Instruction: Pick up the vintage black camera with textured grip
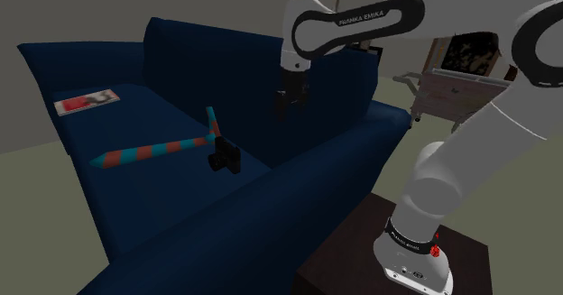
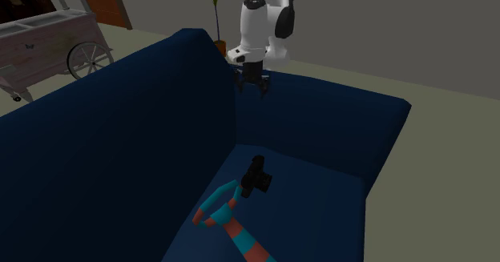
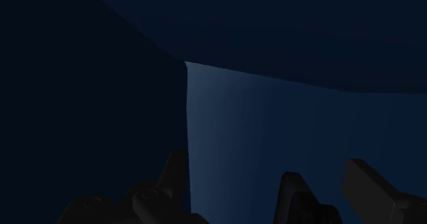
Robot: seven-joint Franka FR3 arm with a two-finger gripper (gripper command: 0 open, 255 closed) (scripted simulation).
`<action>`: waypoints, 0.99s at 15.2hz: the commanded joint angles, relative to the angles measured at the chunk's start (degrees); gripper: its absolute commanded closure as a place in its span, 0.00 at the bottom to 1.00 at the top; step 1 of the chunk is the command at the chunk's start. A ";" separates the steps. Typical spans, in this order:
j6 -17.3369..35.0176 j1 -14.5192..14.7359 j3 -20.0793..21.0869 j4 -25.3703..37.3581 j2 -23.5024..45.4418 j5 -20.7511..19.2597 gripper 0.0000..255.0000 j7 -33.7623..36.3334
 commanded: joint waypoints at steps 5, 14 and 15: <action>5.69 0.41 1.51 6.94 13.16 0.20 0.00 2.52; 9.69 1.59 2.79 22.27 33.39 -0.88 0.00 6.10; 9.78 1.80 2.84 24.39 35.69 -1.04 0.00 6.46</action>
